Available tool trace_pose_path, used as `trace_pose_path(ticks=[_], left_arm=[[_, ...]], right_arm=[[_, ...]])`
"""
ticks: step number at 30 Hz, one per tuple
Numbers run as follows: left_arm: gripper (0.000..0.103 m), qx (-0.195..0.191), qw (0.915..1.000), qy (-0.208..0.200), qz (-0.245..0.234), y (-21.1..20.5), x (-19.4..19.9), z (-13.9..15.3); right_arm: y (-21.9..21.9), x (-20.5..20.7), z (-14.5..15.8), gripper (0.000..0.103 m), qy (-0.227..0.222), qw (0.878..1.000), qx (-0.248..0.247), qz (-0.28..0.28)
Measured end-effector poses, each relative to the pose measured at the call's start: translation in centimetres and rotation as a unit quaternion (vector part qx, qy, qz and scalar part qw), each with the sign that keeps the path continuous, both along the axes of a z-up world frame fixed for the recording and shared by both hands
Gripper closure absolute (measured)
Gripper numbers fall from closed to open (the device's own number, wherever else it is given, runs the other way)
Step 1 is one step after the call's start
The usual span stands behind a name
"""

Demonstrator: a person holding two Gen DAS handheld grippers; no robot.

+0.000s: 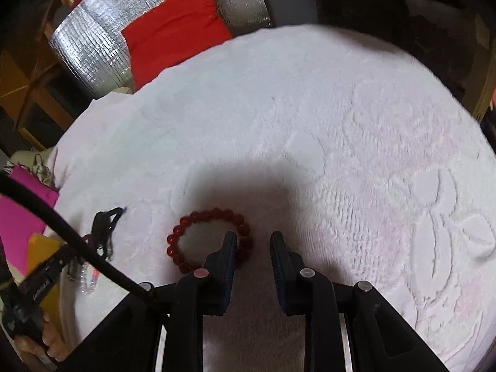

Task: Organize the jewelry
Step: 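Move the right tool to the red bead bracelet while the left tool grasps the dark red cord bangle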

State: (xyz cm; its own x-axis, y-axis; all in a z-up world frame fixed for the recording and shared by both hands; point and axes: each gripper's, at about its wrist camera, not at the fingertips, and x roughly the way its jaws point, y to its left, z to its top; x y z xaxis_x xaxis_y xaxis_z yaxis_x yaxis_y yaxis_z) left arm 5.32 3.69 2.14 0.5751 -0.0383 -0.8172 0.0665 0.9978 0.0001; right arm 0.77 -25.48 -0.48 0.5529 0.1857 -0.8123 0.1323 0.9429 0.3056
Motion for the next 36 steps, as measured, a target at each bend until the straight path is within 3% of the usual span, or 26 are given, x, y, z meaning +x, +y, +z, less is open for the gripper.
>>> trace_pose_path(ticks=[9, 11, 14, 30, 36], left_arm=[[0.079, 0.004, 0.9995, -0.007, -0.029, -1.1, 1.1, -0.4], [0.094, -0.003, 0.9992, -0.005, -0.041, -1.4, 1.0, -0.3], [0.096, 0.007, 0.9987, -0.011, -0.050, -1.6, 0.3, -0.1], [0.097, -0.011, 0.9967, -0.070, -0.039, -0.5, -3.9, 4.4], [0.097, -0.017, 0.9967, -0.076, -0.022, 0.6, -4.7, 5.2]], right_arm=[[1.3, 0.4, 0.1, 0.087, -0.003, 1.000, -0.027, 0.003], [1.5, 0.6, 0.2, 0.090, -0.003, 1.000, -0.023, 0.003], [2.0, 0.8, 0.3, 0.091, -0.004, 1.000, -0.013, 0.003], [2.0, -0.8, 3.1, 0.092, -0.048, 0.997, 0.055, 0.016], [1.2, -0.4, 2.2, 0.090, -0.023, 0.998, 0.059, -0.006]])
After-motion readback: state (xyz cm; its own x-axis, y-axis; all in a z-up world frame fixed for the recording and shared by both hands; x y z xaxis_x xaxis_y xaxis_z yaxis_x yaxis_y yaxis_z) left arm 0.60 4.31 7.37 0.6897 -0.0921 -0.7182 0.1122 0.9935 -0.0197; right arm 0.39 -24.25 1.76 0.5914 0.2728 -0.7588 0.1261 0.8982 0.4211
